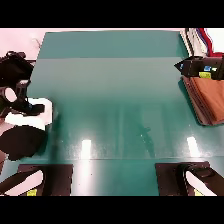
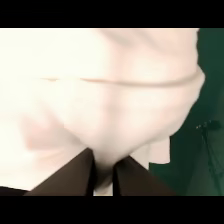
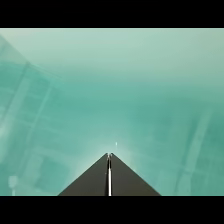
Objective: Fold the shirts.
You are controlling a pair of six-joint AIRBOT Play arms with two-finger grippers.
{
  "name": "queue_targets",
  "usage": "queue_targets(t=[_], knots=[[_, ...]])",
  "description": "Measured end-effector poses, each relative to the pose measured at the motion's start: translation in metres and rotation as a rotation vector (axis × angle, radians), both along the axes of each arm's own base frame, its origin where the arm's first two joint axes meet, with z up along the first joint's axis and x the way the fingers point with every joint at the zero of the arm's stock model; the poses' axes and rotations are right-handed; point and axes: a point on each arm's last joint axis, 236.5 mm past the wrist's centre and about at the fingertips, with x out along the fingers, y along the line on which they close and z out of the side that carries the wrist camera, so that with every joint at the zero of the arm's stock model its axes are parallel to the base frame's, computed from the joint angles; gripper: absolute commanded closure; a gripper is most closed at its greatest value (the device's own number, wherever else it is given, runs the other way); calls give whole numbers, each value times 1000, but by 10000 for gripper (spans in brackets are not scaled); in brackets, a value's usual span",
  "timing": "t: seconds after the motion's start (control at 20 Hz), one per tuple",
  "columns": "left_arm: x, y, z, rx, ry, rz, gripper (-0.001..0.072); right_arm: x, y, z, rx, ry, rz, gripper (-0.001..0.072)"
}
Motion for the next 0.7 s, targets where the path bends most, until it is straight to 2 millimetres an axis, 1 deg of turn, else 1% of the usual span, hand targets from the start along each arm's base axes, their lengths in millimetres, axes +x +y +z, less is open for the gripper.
queue_targets(t=[0.05, 0.1, 0.15, 0.2, 0.25, 0.3, 0.35, 0.4, 0.45, 0.5, 0.55, 0.6, 0.65, 0.7], knots=[[9, 2, 22, 8, -47, 2, 677, 1, 0, 7, 1, -15, 0, 689], [19, 1, 52, 12, -115, -1, 678, 2, 0, 16, 3, -35, 0, 689], [28, -2, 86, 10, -193, -10, 678, 3, 0, 28, 4, -58, 1, 689], [37, -10, 128, 7, -292, -32, 678, 4, 1, 39, 4, -78, 4, 689], [42, -22, 171, 1, -391, -65, 679, 6, 1, 54, 6, -106, 6, 689], [42, -39, 217, -6, -491, -111, 679, 8, 2, 67, 5, -128, 9, 689], [39, -58, 254, -14, -569, -162, 679, 10, 2, 80, 5, -152, 12, 689], [32, -81, 290, -32, -643, -222, 679, 12, 3, 92, 5, -172, 15, 689], [23, -105, 319, -55, -705, -285, 679, 14, 4, 103, 4, -189, 18, 689], [15, -126, 339, -81, -747, -344, 679, 17, 4, 112, 3, -204, 22, 689], [8, -146, 353, -106, -779, -397, 679, 18, 5, 120, 0, -213, 28, 689], [3, -167, 361, -138, -794, -450, 679, 21, 6, 127, -2, -220, 32, 689], [0, -188, 363, -170, -792, -497, 678, 22, 7, 132, -7, -221, 40, 690], [-2, -211, 358, -202, -768, -550, 677, 24, 8, 136, -11, -222, 46, 689]])
